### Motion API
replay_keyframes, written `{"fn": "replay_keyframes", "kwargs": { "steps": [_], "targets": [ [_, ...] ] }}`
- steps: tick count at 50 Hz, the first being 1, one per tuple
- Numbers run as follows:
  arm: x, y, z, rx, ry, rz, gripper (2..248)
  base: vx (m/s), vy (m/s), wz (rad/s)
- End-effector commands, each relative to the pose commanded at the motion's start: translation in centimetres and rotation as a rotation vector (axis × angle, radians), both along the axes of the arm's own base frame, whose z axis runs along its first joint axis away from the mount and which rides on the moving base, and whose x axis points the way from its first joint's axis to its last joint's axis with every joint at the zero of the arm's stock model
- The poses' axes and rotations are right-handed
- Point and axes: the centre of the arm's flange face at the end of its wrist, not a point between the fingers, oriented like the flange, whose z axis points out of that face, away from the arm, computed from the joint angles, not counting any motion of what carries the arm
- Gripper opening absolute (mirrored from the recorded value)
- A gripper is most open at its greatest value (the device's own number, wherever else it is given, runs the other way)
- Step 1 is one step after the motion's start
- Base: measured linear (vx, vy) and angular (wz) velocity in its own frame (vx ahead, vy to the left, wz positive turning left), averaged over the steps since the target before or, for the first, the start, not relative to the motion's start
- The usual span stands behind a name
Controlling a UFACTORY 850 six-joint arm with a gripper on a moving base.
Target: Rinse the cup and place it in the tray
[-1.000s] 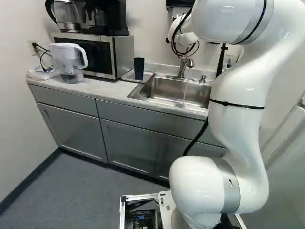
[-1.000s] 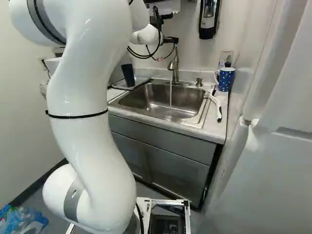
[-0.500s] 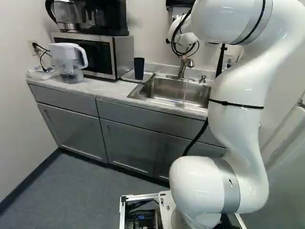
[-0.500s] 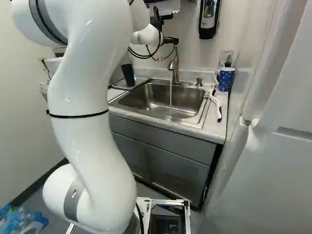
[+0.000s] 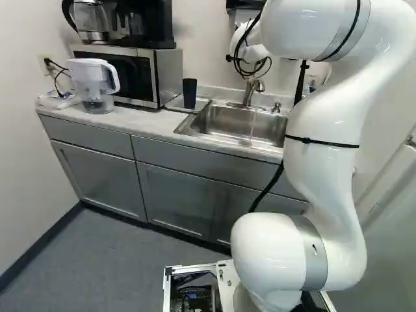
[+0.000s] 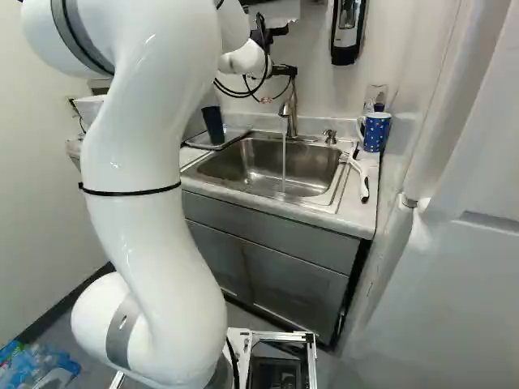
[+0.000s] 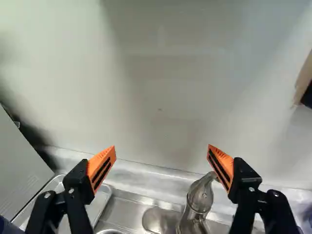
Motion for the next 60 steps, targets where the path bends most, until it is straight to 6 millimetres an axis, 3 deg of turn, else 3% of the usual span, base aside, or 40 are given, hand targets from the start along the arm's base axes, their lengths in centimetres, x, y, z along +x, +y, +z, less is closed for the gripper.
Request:
{"fn": "replay_keyframes", "kwargs": {
  "steps": [60],
  "targets": [
    [-4.4, 0.7, -0.6, 0.024, 0.131, 0.004, 247, 0.0, 0.0, 0.0]
  ]
}}
